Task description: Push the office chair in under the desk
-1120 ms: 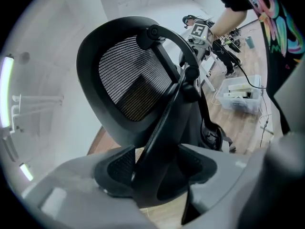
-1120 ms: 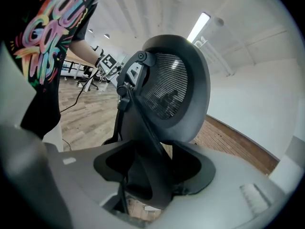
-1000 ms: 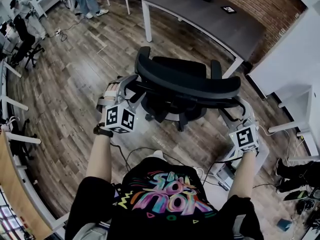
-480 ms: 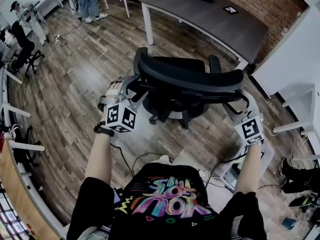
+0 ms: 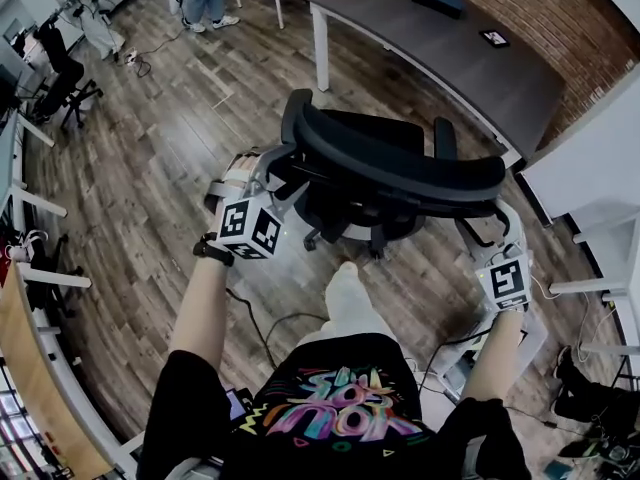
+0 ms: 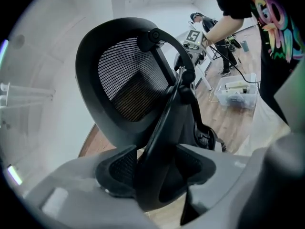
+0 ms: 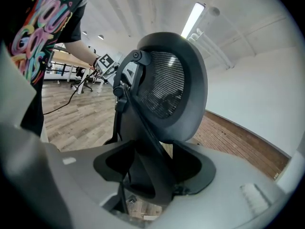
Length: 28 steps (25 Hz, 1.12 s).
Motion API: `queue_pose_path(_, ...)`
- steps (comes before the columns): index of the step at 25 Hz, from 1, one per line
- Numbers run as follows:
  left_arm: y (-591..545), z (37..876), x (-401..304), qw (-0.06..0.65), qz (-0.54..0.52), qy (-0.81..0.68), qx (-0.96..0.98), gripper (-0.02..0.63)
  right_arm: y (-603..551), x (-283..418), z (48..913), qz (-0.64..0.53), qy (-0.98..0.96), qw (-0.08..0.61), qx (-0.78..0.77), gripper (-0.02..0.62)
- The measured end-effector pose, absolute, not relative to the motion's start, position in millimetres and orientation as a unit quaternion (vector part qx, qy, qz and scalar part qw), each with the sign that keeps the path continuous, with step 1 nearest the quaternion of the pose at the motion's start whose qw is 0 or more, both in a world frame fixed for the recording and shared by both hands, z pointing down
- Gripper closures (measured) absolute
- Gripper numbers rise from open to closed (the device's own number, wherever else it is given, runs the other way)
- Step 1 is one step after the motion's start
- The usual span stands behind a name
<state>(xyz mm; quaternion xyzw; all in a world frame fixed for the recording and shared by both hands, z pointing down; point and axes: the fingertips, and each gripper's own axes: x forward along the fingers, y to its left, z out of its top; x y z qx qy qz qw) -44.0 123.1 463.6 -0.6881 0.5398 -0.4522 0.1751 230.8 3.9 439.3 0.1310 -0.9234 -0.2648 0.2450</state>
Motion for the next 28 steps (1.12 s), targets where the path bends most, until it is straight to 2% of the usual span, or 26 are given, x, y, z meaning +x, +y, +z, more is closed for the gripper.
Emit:
queue_pose_path(13,33.8,454.8,-114.6,0.172,-0.447,0.525,-0.704,0.350,-60.4,169.3,429.5,-0.234,-0.927,0.238,0.168,0.351)
queue_pose_path(28,-68.9,460.1,-193.5,0.208,-0.442,0.471,-0.735,0.345,-117.0,104.6,428.3,-0.206,-0.917,0.249,0.234,0.354)
